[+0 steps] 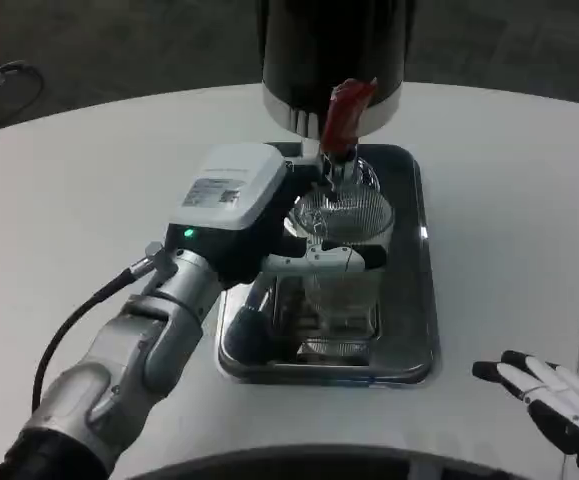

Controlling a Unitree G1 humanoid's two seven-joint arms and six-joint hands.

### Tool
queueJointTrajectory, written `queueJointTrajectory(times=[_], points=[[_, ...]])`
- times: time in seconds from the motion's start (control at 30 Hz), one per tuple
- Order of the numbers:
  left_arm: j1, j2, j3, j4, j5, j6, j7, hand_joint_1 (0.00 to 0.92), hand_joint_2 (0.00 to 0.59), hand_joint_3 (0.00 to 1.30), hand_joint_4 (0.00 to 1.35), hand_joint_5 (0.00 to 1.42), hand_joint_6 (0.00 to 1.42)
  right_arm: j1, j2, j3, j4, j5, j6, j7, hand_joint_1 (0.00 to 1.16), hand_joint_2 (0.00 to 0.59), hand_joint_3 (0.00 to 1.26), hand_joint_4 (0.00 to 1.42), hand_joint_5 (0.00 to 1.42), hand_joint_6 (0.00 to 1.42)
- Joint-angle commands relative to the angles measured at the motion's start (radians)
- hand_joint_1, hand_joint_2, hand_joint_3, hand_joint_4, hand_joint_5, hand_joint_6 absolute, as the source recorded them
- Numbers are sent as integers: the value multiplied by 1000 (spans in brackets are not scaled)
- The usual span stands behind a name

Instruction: Grasp the cup under the faucet to collect the drink, then remove the cup.

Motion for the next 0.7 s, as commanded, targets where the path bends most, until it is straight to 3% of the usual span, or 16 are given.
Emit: queueJointTrajectory(times=[0.03,0.17,0.3,0.43,0.7], points=[[6,20,10,-31,-11,-9,-7,107,67,667,521,876,934,0,2,6,-15,0,11,8,288,492,92,0,0,6],[8,30,12,-44,-17,-15,-10,101,65,661,493,846,900,-4,0,10,-15,-1,16,6,291,492,92,0,0,11],[8,37,15,-55,-20,-9,-19,58,42,505,359,668,746,-11,-5,18,-15,-5,27,11,294,492,94,0,0,23],[5,44,15,-58,-24,-13,-41,37,39,443,300,584,630,-22,-7,33,-15,-16,44,16,297,491,98,0,0,28],[15,66,40,-87,-42,-56,-43,23,38,426,282,572,643,-39,-8,65,-15,-40,78,25,324,494,106,0,0,32]])
